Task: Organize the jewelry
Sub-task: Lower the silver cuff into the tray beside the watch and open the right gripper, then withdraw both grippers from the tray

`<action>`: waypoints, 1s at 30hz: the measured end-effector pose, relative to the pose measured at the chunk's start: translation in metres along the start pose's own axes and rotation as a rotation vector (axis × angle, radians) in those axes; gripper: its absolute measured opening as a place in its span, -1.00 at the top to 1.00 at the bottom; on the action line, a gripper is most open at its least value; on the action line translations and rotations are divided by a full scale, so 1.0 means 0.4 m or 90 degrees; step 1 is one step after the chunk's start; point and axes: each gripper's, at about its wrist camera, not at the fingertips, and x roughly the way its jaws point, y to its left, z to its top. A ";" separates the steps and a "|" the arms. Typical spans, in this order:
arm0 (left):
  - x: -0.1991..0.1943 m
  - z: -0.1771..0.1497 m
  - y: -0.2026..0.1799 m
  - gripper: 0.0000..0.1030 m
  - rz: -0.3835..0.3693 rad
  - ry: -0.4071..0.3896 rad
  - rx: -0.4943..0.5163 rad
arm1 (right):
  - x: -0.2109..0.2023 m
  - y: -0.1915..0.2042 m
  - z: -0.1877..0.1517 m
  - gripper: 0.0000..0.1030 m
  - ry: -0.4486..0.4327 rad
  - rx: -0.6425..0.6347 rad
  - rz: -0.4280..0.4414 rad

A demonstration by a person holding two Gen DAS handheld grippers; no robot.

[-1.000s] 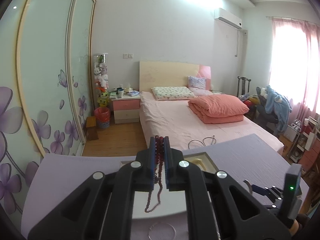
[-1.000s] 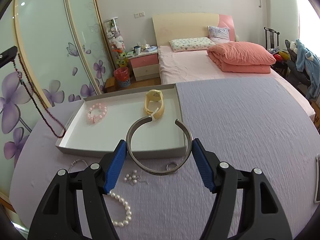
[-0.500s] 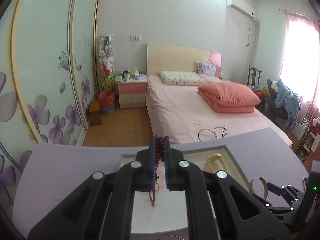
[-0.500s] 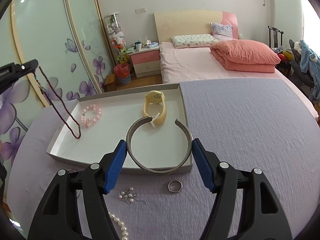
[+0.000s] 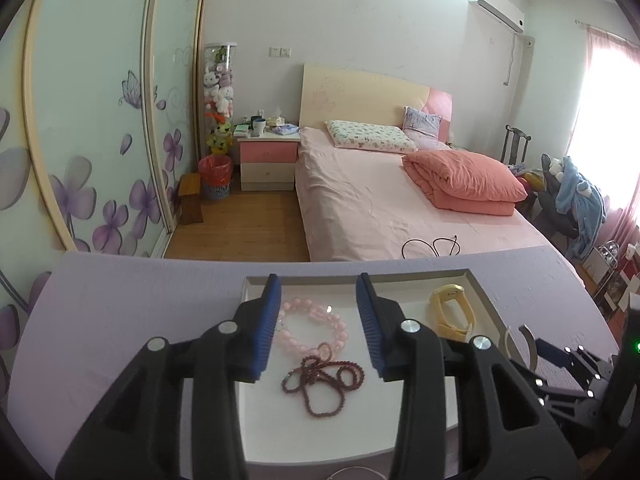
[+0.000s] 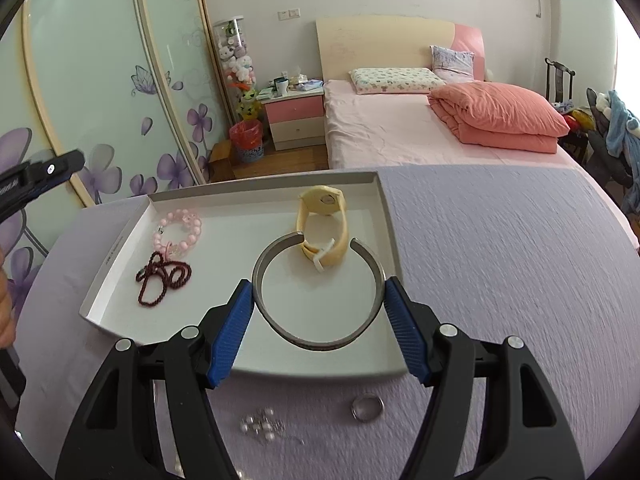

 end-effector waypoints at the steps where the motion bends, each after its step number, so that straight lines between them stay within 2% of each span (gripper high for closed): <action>1: 0.003 -0.005 0.009 0.11 0.002 0.001 -0.003 | 0.008 0.004 0.004 -0.32 0.000 -0.002 -0.001; 11: 0.039 -0.052 0.069 0.06 0.010 0.028 -0.018 | 0.138 0.058 0.044 -0.32 0.045 -0.051 -0.015; 18: 0.051 -0.075 0.099 -0.01 0.016 0.039 -0.024 | 0.180 0.054 0.048 -0.36 0.070 -0.054 -0.045; 21: 0.046 -0.083 0.108 -0.03 0.017 0.041 -0.030 | 0.155 0.054 0.045 -0.62 0.053 -0.058 -0.050; 30: -0.040 -0.127 0.134 -0.11 0.016 0.030 -0.038 | -0.013 0.023 0.019 -0.62 -0.010 -0.025 -0.005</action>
